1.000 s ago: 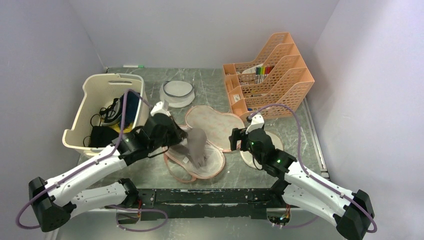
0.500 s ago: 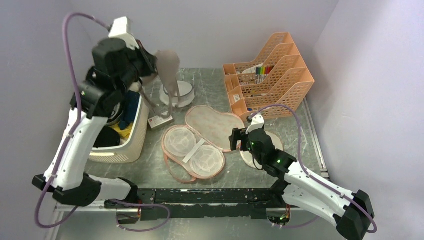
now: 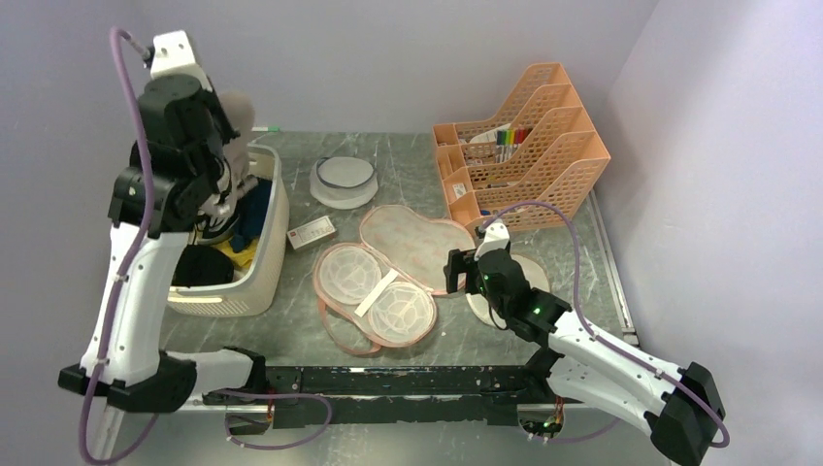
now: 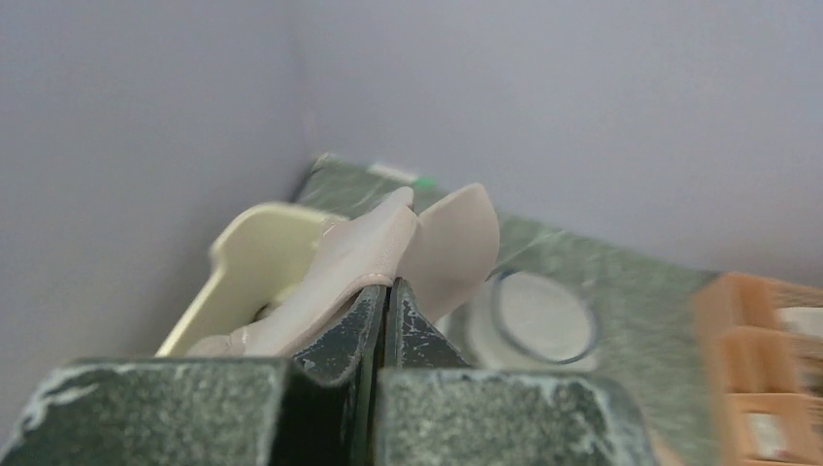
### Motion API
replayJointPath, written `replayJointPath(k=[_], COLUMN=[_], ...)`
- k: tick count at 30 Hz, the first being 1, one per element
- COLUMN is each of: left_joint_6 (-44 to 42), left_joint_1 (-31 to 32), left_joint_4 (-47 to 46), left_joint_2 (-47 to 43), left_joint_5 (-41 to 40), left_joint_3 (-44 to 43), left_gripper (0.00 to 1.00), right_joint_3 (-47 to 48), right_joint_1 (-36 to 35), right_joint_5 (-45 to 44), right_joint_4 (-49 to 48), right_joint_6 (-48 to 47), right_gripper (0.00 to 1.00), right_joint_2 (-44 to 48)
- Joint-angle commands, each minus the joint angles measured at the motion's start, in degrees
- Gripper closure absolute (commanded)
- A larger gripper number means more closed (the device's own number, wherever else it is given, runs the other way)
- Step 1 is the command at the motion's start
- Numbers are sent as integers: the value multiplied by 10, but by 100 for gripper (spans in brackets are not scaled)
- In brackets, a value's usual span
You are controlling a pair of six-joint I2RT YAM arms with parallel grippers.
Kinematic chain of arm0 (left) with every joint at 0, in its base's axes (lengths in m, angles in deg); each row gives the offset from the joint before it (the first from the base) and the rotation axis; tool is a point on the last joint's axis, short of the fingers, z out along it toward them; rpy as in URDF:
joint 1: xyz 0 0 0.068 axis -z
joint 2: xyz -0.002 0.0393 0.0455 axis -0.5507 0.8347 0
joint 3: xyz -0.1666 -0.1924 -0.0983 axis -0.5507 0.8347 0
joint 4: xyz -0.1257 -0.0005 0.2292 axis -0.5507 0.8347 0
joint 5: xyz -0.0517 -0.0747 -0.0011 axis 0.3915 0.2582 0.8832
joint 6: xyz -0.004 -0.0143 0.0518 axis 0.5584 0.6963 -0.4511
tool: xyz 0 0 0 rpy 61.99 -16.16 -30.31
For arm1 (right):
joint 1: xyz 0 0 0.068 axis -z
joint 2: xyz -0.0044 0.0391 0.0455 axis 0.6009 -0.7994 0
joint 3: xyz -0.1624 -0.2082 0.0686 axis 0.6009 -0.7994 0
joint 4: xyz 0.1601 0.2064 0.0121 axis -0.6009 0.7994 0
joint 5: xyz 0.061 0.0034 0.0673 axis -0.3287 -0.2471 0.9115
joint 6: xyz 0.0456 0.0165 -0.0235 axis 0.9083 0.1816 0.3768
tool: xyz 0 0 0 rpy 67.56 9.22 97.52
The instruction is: Unzip the laundry bag and remove the bra
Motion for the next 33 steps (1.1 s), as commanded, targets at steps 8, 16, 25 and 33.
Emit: replayJointPath(k=[8, 16, 25, 33], left_joint_6=[-8, 31, 35, 28], left_joint_1=[-5, -5, -26, -92], left_joint_4=[-4, 16, -109, -170], left_joint_2=[-141, -45, 0, -28], left_joint_5=[-186, -78, 45, 100], left_joint_3=[300, 353, 434, 515], left_gripper=[93, 93, 93, 89], right_joint_3=[5, 7, 11, 15], right_joint_1=[2, 2, 1, 2], right_joint_5=[-4, -5, -4, -7], right_joint_4=[-14, -13, -13, -13], right_joint_6=[3, 2, 1, 1], right_gripper=[16, 16, 16, 16], right_joint_2=[-13, -17, -31, -52])
